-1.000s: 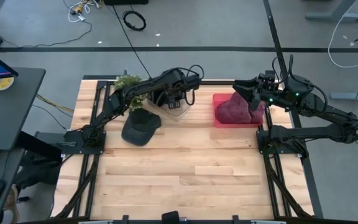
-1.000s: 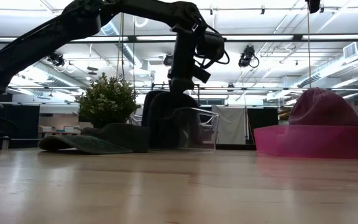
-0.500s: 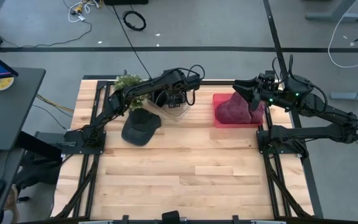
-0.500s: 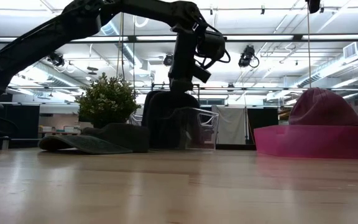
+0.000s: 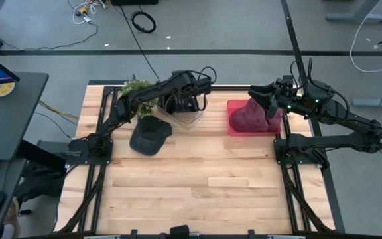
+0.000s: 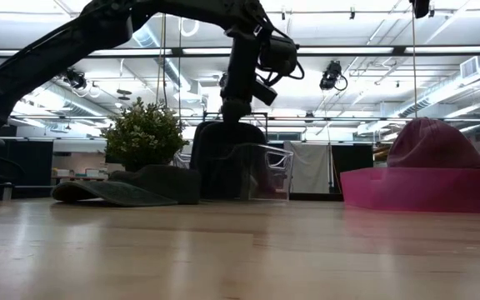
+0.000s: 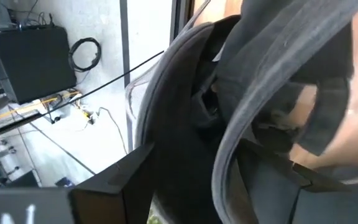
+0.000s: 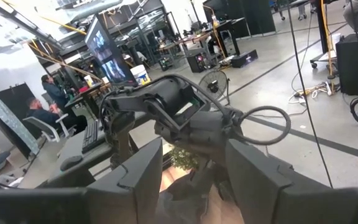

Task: Pick & Place hat
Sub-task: Put the left black cap into the transparent bin, then put the black cap into the transparent bin

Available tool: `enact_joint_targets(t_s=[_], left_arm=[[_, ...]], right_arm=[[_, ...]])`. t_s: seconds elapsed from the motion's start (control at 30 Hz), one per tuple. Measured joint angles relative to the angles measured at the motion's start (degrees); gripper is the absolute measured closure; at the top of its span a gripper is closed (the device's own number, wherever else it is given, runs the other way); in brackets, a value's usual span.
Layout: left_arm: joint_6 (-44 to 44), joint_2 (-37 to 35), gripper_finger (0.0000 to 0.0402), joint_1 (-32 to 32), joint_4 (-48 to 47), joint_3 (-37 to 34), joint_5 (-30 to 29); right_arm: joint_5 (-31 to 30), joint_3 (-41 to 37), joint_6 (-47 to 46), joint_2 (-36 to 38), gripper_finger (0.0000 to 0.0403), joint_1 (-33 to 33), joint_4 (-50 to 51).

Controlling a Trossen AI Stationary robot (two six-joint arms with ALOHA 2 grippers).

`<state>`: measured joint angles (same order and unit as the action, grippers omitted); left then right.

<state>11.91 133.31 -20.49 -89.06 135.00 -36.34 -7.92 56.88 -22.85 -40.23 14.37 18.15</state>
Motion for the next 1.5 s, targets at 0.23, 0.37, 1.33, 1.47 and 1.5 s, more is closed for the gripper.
enact_joint_targets(t_s=[0.23, 0.37, 1.33, 1.47, 1.5], left_arm=[[1.47, -3.43, 0.017, 0.17, -0.83, 0.03, -1.57], [1.44, -5.24, 0.017, -0.17, -0.89, 0.02, -2.14], [7.08, -25.22, 0.017, 19.12, -0.89, -1.24, 28.13], [5.24, -25.22, 0.017, 21.21, -0.93, -8.22, 29.4], [5.26, -25.43, 0.017, 21.84, -0.82, -10.97, 29.34]], right_arm=[[0.0, 0.0, 0.2, -0.02, 0.0223, 0.0, 0.08], [0.0, 0.0, 0.22, -0.07, 0.0223, 0.0, 0.44], [0.03, 0.0, -1.58, -0.04, 0.0223, -0.02, 2.95], [1.07, 0.0, -1.81, -0.04, 0.0223, 0.0, 2.98], [1.64, 0.0, -1.77, -0.04, 0.0223, 0.0, 2.98]])
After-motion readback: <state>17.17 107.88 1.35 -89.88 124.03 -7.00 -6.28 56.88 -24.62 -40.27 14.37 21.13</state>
